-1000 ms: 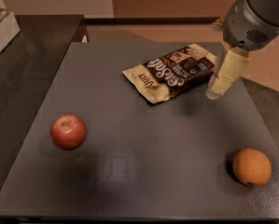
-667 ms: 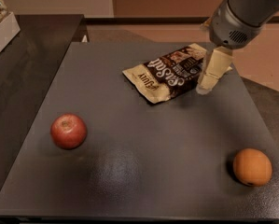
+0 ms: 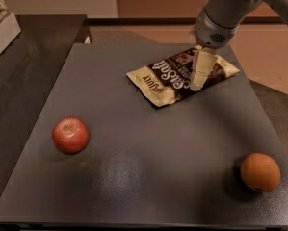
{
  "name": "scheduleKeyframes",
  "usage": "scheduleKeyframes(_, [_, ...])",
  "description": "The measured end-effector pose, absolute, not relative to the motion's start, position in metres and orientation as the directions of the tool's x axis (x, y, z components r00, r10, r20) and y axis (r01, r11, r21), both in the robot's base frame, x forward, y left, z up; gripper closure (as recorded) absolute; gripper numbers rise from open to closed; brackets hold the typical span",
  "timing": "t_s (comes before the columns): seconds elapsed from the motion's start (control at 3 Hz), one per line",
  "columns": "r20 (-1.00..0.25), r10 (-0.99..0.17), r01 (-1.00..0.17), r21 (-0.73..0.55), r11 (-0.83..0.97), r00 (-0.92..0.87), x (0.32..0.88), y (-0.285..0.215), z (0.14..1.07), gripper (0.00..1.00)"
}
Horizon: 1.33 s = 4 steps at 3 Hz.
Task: Pick brown chip bag
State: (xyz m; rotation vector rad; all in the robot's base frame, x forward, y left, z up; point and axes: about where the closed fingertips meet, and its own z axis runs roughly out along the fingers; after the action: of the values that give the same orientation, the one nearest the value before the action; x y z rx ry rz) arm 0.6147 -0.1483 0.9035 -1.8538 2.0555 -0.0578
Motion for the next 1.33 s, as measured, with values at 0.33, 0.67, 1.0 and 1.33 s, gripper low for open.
scheduleKeyframes(0.33, [-0.209,-0.977,-0.958,-0.270,0.099,-0.042,0.639,-0.145,0.889,0.00])
scheduleKeyframes(0.67, [-0.160,-0.987,-0.967,-0.246,0.071,-0.031,0.657,-0.149,0.873,0.00])
scheduleKeyframes(1.0, [-0.127,-0.992,-0.981,-0.192,0.037,-0.013,0.666,-0.157,0.859,0.00])
scheduleKeyframes(1.33, [-0.099,-0.995,-0.989,-0.146,0.003,0.012,0.671,-0.160,0.846,0.00])
